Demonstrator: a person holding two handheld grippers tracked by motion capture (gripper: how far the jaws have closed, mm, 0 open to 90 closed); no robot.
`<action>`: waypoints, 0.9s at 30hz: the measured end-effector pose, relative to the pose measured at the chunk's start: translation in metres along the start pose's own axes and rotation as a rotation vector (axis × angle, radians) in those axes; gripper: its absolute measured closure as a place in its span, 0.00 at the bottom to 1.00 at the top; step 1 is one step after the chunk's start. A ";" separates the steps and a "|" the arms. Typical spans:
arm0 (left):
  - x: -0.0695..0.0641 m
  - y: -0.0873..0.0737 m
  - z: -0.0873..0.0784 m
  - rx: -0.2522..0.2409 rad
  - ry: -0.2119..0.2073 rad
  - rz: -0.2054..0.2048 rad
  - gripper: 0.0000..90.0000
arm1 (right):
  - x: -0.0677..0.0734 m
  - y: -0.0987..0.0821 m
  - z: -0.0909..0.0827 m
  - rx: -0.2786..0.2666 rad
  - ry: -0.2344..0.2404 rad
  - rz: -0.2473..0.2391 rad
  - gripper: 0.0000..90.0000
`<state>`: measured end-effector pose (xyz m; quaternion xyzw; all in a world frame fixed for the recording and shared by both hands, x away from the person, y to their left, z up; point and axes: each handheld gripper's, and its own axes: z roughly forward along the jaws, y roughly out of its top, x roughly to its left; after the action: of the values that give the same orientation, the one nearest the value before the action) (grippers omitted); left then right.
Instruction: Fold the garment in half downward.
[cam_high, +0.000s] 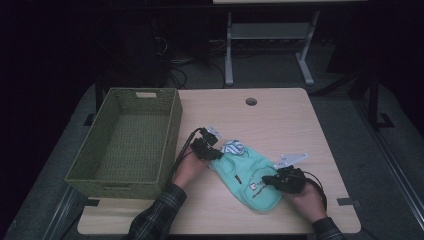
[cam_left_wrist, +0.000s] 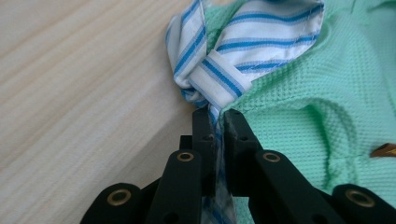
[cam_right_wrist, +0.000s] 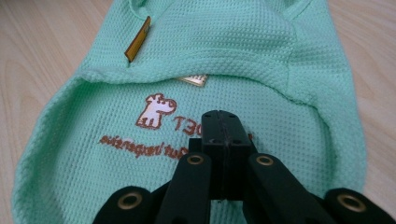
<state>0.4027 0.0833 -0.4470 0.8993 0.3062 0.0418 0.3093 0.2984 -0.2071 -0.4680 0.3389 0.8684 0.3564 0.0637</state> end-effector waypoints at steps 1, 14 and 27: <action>0.000 0.001 -0.002 -0.007 0.000 -0.002 0.94 | 0.000 0.000 0.000 -0.003 0.002 0.003 1.00; -0.013 0.011 -0.032 -0.120 -0.007 0.025 0.94 | 0.001 0.001 0.001 0.002 -0.005 -0.005 1.00; -0.025 0.020 -0.049 -0.171 -0.022 0.058 0.94 | 0.001 0.018 -0.003 -0.066 -0.008 -0.011 1.00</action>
<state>0.3801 0.0820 -0.3933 0.8786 0.2717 0.0669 0.3870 0.3064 -0.1988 -0.4533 0.3332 0.8577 0.3832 0.0803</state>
